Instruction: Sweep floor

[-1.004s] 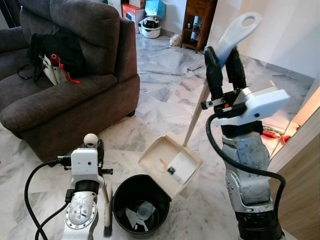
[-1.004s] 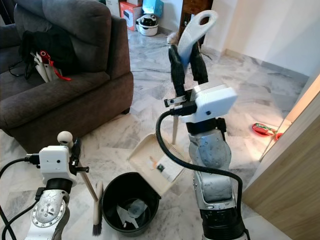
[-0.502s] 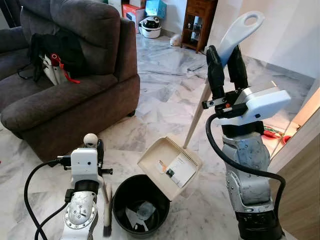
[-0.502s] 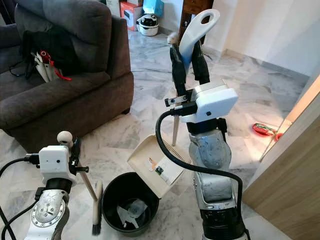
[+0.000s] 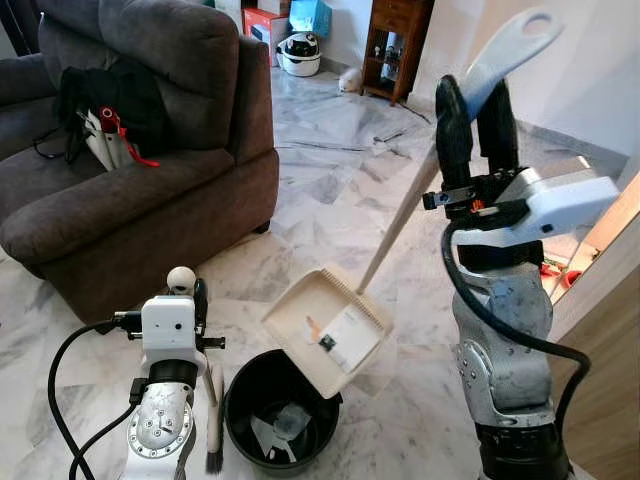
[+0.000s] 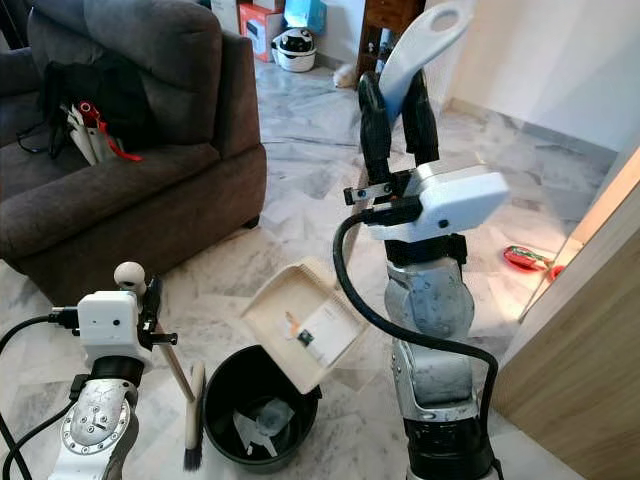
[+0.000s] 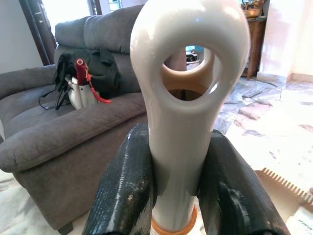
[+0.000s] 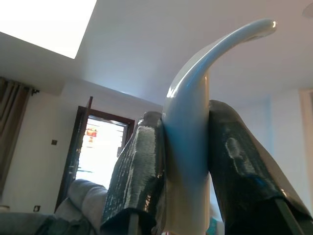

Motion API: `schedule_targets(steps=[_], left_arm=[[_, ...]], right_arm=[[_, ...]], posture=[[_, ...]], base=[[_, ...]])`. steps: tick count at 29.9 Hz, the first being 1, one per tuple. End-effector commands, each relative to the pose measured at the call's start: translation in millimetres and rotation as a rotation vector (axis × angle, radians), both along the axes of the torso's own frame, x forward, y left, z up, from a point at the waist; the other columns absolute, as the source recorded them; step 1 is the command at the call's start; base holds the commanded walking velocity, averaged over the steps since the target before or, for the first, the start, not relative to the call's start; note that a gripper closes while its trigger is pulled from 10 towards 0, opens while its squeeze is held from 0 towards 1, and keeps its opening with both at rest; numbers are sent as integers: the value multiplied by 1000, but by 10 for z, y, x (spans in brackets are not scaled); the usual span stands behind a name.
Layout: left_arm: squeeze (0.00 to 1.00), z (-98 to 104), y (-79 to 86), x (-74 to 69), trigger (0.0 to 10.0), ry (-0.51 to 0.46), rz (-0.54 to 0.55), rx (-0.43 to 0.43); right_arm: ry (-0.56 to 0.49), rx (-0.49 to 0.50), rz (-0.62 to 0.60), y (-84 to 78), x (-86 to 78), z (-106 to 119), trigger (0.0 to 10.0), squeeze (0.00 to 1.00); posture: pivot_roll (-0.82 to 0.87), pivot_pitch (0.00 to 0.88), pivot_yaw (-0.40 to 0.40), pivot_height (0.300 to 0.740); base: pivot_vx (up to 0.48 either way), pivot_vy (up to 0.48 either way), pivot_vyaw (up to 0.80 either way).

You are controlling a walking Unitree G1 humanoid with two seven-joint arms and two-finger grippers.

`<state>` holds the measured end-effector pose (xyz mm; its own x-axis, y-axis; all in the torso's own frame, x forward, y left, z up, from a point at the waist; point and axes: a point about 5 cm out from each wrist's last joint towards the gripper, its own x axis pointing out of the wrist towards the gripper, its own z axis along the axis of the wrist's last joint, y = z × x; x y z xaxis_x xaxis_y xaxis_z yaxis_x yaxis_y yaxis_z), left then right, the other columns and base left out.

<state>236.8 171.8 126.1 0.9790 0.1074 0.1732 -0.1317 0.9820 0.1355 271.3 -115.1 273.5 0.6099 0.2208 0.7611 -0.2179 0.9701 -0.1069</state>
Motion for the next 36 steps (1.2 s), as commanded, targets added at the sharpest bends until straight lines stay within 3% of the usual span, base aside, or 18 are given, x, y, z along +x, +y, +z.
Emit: schedule_targets(steps=[1, 4, 6, 8, 16, 21, 24, 27, 36], left_arm=[[0, 120, -13, 24, 10000, -69, -15, 10], [0, 119, -11, 27, 10000, -68, -16, 10], [0, 120, -10, 32, 10000, -68, -18, 12], [0, 118, -7, 35, 10000, -68, -19, 13], [0, 116, 2, 43, 10000, -69, -22, 18], [0, 123, 10, 41, 10000, -70, -23, 22], [0, 126, 12, 40, 10000, -71, -25, 23], [0, 130, 13, 37, 10000, -71, -27, 24], [0, 133, 4, 42, 10000, -74, -27, 23]], right_arm=[[-105, 8, 5, -23, -121, 193, 10000, 0], [-112, 35, 19, -48, -142, 231, 10000, 0], [-98, 147, 99, -75, -156, 284, 10000, 0], [-91, 188, 146, -74, -159, 309, 10000, 0], [-97, 168, 186, -42, -167, 347, 10000, 0], [-104, 207, 198, -45, -180, 381, 10000, 0], [-92, 251, 276, -7, -182, 392, 10000, 0], [-49, 325, 445, 63, -191, 384, 10000, 0], [-27, 280, 494, 107, -217, 353, 10000, 0]], posture=[[149, 0, -24, 740], [147, 0, -22, 740], [148, 0, -20, 740], [150, 0, -20, 740], [155, 0, -17, 740], [158, 0, -13, 740], [159, 0, -11, 740], [162, 0, -11, 740], [163, 0, -12, 740]], base=[[0, 0, 0], [0, 0, 0], [0, 0, 0], [0, 0, 0], [0, 0, 0], [0, 0, 0], [0, 0, 0], [0, 0, 0], [0, 0, 0]])
